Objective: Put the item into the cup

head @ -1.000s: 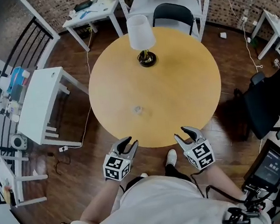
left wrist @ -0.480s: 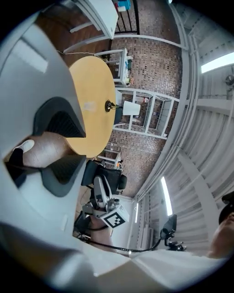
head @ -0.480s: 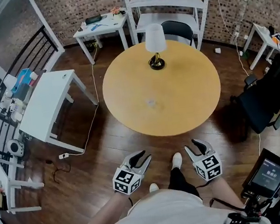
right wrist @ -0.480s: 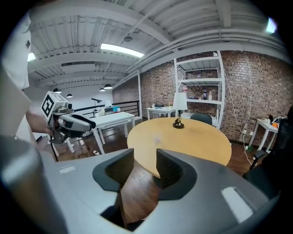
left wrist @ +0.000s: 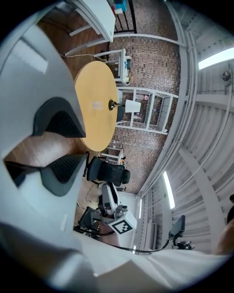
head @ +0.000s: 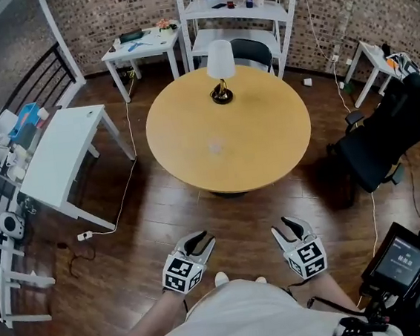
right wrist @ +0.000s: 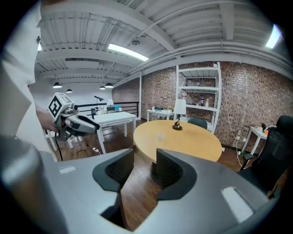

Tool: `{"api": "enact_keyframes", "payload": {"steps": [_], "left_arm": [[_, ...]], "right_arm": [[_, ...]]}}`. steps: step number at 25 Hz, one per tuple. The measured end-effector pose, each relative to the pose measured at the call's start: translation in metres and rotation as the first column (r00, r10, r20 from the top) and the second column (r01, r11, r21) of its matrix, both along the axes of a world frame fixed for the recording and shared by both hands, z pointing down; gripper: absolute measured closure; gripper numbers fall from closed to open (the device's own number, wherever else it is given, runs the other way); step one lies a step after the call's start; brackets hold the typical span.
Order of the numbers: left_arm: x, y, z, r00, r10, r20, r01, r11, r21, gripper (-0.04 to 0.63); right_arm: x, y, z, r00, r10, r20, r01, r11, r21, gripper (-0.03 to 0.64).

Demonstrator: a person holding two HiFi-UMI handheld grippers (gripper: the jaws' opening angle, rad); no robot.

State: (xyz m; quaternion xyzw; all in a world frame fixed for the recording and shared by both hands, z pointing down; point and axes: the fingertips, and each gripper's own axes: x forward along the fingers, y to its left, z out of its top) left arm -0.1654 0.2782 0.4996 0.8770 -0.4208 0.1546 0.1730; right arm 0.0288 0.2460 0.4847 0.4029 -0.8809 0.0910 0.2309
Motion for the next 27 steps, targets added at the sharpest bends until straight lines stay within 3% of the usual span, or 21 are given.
{"api": "enact_keyframes", "payload": {"steps": [4, 13, 19, 27], "left_arm": [[0.023, 0.000, -0.017, 1.000, -0.024, -0.014, 0.024, 0.999, 0.028, 0.509], [0.078, 0.009, -0.027, 1.000, 0.027, -0.002, -0.027, 0.999, 0.045, 0.509], [0.092, 0.016, -0.023, 0.999, 0.025, 0.022, -0.026, 0.998, 0.051, 0.508], [0.092, 0.026, -0.021, 0.999, 0.023, 0.042, -0.026, 0.997, 0.069, 0.508]], "right_arm": [[0.017, 0.006, -0.013, 1.000, -0.014, -0.022, 0.014, 1.000, 0.011, 0.466], [0.059, 0.025, -0.007, 1.000, 0.010, -0.029, -0.010, 1.000, 0.005, 0.480], [0.074, 0.034, 0.004, 0.997, -0.004, -0.083, 0.005, 1.000, 0.007, 0.480], [0.071, 0.038, 0.005, 0.996, -0.013, -0.089, 0.014, 1.000, 0.017, 0.480]]}}
